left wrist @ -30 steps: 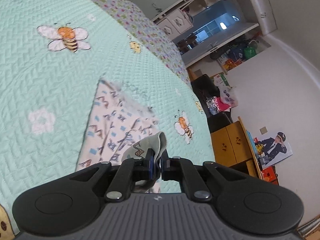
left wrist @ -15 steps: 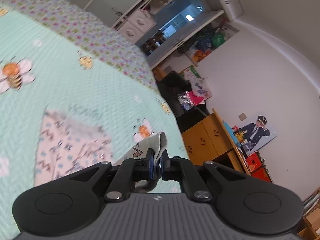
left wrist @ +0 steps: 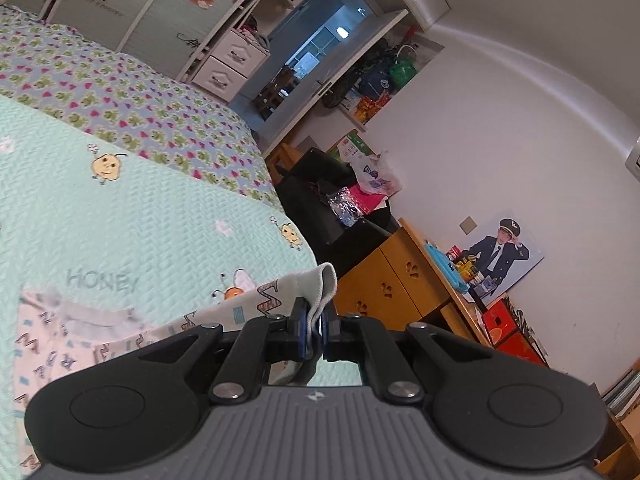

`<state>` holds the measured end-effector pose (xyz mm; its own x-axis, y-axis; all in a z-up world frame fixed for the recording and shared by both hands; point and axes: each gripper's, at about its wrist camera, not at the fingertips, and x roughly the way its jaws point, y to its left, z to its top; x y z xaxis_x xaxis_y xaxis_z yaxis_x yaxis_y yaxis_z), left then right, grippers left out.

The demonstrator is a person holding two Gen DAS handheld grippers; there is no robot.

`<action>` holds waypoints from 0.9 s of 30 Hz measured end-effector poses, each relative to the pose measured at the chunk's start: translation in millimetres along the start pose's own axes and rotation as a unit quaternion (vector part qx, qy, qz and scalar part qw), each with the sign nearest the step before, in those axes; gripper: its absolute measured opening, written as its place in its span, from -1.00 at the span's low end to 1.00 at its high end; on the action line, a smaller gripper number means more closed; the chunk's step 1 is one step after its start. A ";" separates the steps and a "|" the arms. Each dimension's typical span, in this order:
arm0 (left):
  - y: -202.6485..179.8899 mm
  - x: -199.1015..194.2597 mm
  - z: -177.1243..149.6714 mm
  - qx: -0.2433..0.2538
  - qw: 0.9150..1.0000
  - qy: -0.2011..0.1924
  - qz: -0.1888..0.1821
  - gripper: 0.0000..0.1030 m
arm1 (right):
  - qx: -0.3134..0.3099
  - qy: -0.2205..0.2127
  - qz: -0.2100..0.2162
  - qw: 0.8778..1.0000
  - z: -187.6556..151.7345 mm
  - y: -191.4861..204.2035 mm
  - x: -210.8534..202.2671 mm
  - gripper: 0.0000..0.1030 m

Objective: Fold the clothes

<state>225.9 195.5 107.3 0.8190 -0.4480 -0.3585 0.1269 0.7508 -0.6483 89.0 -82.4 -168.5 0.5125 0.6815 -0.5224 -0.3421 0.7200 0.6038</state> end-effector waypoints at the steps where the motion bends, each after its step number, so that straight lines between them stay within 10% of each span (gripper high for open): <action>1: -3.8 3.8 0.8 0.004 1.000 0.001 0.001 -0.92 | 0.007 -0.001 0.005 1.000 1.0 -0.1 3.4 0.19; 9: -28.7 32.9 8.0 0.028 0.999 0.001 0.015 -0.92 | -0.040 0.005 -0.012 0.999 1.4 24.7 18.2 -0.25; 27: -34.6 48.6 7.1 0.041 0.998 0.001 0.038 -0.92 | -0.076 0.032 -0.019 0.996 -24.8 57.4 -1.5 -0.25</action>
<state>265.3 151.2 117.1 0.8273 -0.3895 -0.4048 0.1105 0.8194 -0.5625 49.1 -38.9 -148.0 0.4766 0.6576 -0.5835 -0.4412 0.7530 0.4882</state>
